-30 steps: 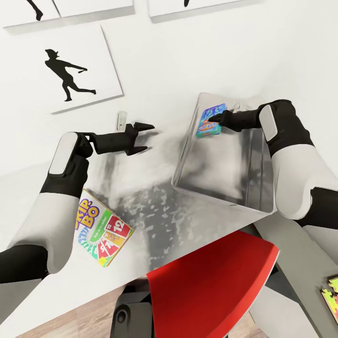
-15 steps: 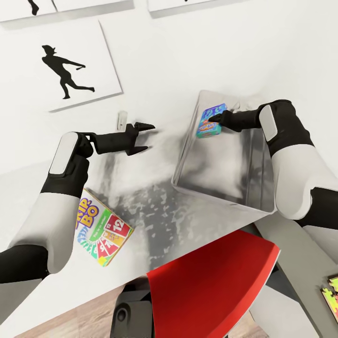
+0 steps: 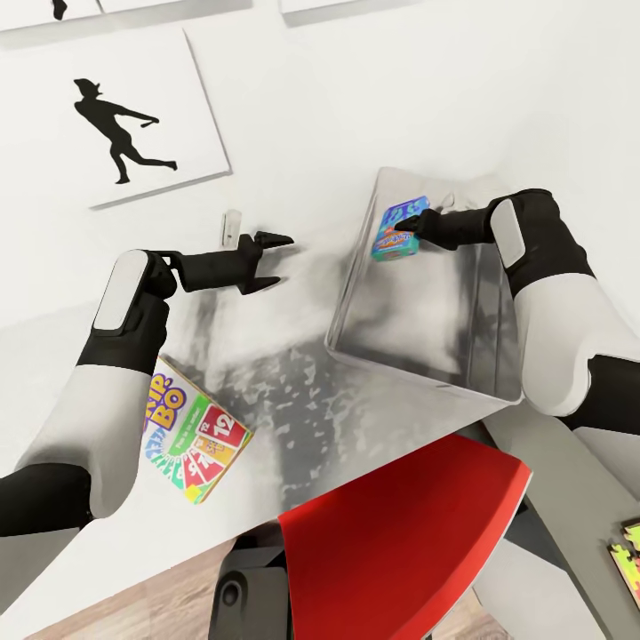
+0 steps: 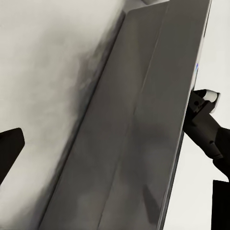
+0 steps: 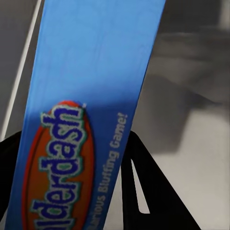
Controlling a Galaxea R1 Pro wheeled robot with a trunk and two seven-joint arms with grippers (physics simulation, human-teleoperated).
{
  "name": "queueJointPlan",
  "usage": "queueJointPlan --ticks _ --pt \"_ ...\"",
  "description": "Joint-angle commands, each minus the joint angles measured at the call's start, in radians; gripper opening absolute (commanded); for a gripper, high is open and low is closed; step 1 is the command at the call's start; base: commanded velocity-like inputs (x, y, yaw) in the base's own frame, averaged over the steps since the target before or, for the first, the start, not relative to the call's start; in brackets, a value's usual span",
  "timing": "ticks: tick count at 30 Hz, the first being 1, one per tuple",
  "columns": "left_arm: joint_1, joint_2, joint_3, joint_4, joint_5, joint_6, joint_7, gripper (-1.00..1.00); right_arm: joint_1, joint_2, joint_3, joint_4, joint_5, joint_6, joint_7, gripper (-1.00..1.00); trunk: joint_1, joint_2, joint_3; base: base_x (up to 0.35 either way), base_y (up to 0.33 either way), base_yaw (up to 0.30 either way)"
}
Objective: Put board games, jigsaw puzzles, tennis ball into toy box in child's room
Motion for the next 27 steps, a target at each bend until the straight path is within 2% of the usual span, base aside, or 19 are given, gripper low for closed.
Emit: queueJointPlan --ticks 1,27 --pt "-0.001 0.001 -0.002 -0.001 0.011 0.000 0.010 1.00 -0.001 0.000 -0.003 0.000 -0.009 0.007 -0.002 -1.00 0.001 -0.002 -0.001 0.000 0.000 0.000" --pt "-0.001 0.000 -0.002 -0.001 0.010 0.000 0.010 1.00 0.000 0.000 -0.003 0.000 -0.010 0.007 -0.002 -1.00 0.001 -0.002 -0.002 0.000 0.000 0.000"
